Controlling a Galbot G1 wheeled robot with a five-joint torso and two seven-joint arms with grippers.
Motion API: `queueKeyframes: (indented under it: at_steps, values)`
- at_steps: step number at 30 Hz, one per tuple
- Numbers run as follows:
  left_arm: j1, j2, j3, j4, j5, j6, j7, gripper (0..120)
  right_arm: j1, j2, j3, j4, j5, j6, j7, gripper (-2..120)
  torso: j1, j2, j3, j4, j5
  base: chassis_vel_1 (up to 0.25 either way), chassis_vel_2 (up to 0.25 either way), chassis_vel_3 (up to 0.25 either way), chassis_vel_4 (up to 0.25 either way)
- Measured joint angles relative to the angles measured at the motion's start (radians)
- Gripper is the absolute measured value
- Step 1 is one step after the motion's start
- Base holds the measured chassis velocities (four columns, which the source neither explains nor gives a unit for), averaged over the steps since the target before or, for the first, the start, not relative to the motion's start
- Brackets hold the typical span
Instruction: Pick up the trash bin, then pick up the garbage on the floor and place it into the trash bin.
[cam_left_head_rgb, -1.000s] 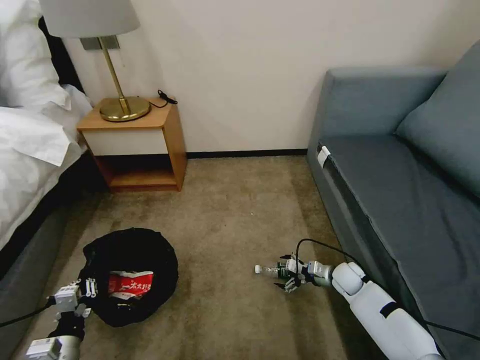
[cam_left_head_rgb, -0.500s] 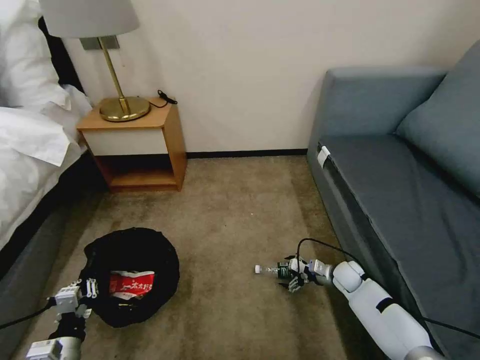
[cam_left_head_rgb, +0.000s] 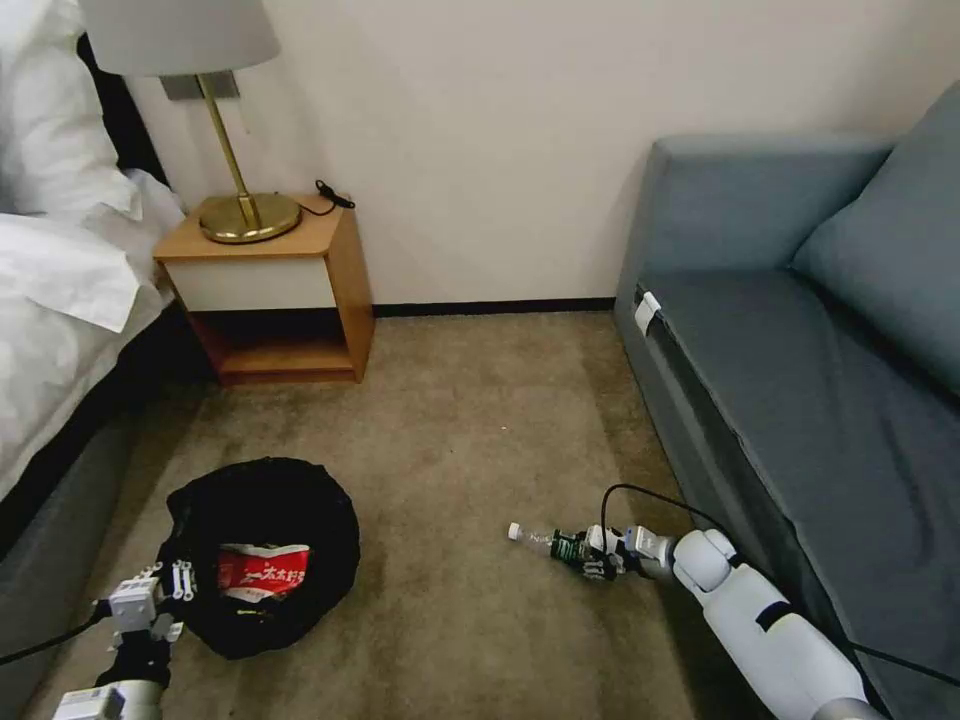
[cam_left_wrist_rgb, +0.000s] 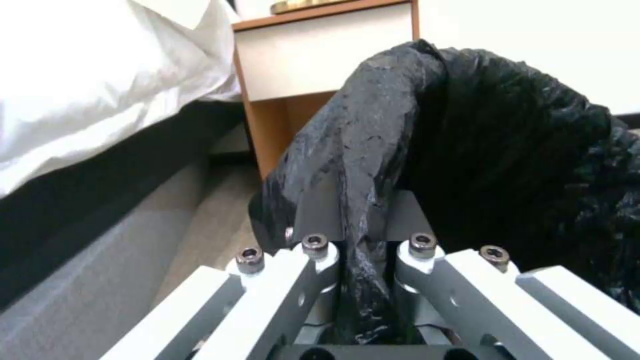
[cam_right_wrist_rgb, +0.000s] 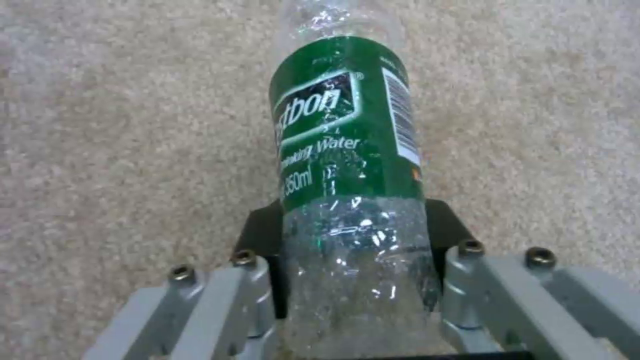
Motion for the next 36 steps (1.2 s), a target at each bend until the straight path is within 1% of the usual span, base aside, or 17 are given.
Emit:
queueKeyframes:
  at_steps: [2, 5, 15, 17, 18, 21, 22, 26, 27, 29, 31, 32, 34, 35, 36]
  values:
    - [0.002, 0.001, -0.002, 0.000, 0.000, -0.001, 0.000, 6, -0.004, 0.000, 0.001, 0.008, 0.001, 0.002, -0.001, 32, 0.000, 0.000, 0.000, 0.0000, -0.0001, 0.000, 0.000, 0.000, 0.000]
    - [0.004, 0.001, -0.004, -0.004, 0.000, -0.002, 0.000, 6, -0.009, 0.000, 0.001, 0.027, 0.010, 0.006, -0.004, 32, 0.000, 0.000, 0.000, 0.0000, 0.0000, 0.000, 0.000, 0.000, 0.000]
    - [0.008, -0.003, -0.003, -0.016, 0.003, -0.002, 0.000, 6, -0.024, 0.013, -0.022, 0.128, 0.102, 0.034, 0.001, 32, 0.000, 0.000, 0.000, 0.0001, -0.0001, 0.000, 0.000, 0.000, 0.000]
    - [0.010, -0.003, -0.001, -0.022, 0.004, -0.002, -0.001, 6, -0.029, 0.018, -0.038, 0.158, 0.131, 0.056, 0.036, 32, 0.000, 0.000, 0.000, 0.0000, -0.0002, 0.000, 0.000, 0.000, 0.000]
    - [0.010, -0.003, -0.001, -0.022, 0.004, -0.002, -0.001, 6, -0.029, 0.018, -0.038, 0.158, 0.131, 0.056, 0.036, 32, 0.000, 0.000, 0.000, 0.0000, -0.0002, 0.000, 0.000, 0.000, 0.000]
    - [0.010, -0.005, 0.000, -0.022, 0.010, -0.002, -0.001, 6, -0.034, 0.032, -0.063, 0.193, 0.161, 0.096, 0.110, 32, 0.000, 0.000, 0.000, 0.0000, -0.0002, 0.000, 0.000, 0.000, 0.000]
    - [0.010, -0.005, 0.000, -0.022, 0.010, -0.002, -0.001, 6, -0.034, 0.032, -0.063, 0.193, 0.161, 0.096, 0.110, 32, 0.000, 0.000, 0.000, 0.0000, -0.0002, 0.000, 0.000, 0.000, 0.000]
    - [0.007, -0.010, 0.004, -0.025, 0.023, 0.001, -0.003, 6, -0.054, 0.040, -0.137, 0.320, 0.224, 0.098, 0.209, 32, 0.000, 0.000, 0.000, 0.0001, -0.0003, 0.000, 0.000, 0.000, 0.000]
    - [0.007, -0.010, 0.004, -0.025, 0.023, 0.001, -0.003, 6, -0.054, 0.040, -0.137, 0.320, 0.224, 0.098, 0.209, 32, 0.000, 0.000, 0.000, 0.0001, -0.0003, 0.000, 0.000, 0.000, 0.000]
    - [0.004, -0.011, 0.005, -0.028, 0.027, 0.003, -0.004, 6, -0.058, 0.039, -0.172, 0.362, 0.254, 0.091, 0.239, 32, 0.000, 0.000, 0.000, 0.0001, -0.0002, 0.000, 0.000, 0.000, 0.000]
    - [0.001, -0.014, 0.005, -0.031, 0.030, 0.006, -0.005, 6, -0.062, 0.038, -0.259, 0.433, 0.383, 0.080, 0.308, 32, 0.000, 0.000, 0.000, 0.0000, -0.0004, 0.000, 0.000, 0.000, 0.000]
    - [0.001, -0.014, 0.005, -0.031, 0.030, 0.006, -0.005, 6, -0.062, 0.038, -0.259, 0.433, 0.383, 0.080, 0.308, 32, 0.000, 0.000, 0.000, 0.0000, -0.0004, 0.000, 0.000, 0.000, 0.000]
    - [-0.002, -0.019, 0.005, -0.028, 0.034, 0.006, -0.005, 6, -0.065, 0.049, -0.343, 0.478, 0.570, 0.072, 0.381, 32, 0.000, 0.000, 0.000, 0.0001, 0.0000, 0.000, 0.000, 0.000, 0.000]
    - [-0.002, -0.020, 0.006, -0.027, 0.035, 0.006, -0.005, 6, -0.066, 0.053, -0.353, 0.485, 0.597, 0.070, 0.390, 32, 0.000, 0.000, 0.000, 0.0002, -0.0001, 0.000, 0.000, 0.000, 0.000]
    - [-0.002, -0.020, 0.006, -0.027, 0.035, 0.006, -0.005, 6, -0.066, 0.053, -0.353, 0.485, 0.597, 0.070, 0.390, 32, 0.000, 0.000, 0.000, 0.0002, -0.0001, 0.000, 0.000, 0.000, 0.000]
